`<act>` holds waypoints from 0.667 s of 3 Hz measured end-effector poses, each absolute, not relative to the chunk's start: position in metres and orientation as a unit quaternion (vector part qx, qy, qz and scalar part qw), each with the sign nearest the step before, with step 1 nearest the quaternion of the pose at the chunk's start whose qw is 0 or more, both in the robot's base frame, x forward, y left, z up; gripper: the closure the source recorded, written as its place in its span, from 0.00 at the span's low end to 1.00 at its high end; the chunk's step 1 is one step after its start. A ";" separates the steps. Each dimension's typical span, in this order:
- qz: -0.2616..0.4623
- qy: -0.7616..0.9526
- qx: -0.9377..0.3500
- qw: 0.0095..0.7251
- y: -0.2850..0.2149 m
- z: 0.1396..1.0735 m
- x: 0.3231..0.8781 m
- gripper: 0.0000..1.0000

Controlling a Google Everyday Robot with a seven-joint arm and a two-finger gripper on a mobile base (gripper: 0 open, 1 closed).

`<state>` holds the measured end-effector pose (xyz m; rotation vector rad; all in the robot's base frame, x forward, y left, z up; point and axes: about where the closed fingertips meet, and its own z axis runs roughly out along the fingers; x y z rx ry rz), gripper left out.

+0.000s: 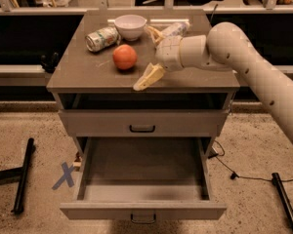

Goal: Pick apple from middle drawer and place on counter

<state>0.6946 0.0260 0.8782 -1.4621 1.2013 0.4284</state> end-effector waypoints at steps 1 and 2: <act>0.157 0.514 -0.605 0.587 -0.001 0.894 0.662 0.00; 0.132 0.527 -0.590 0.597 -0.037 0.907 0.623 0.00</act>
Offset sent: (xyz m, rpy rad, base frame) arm -0.1205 -0.1172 0.0454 0.0120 -0.0950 -0.2150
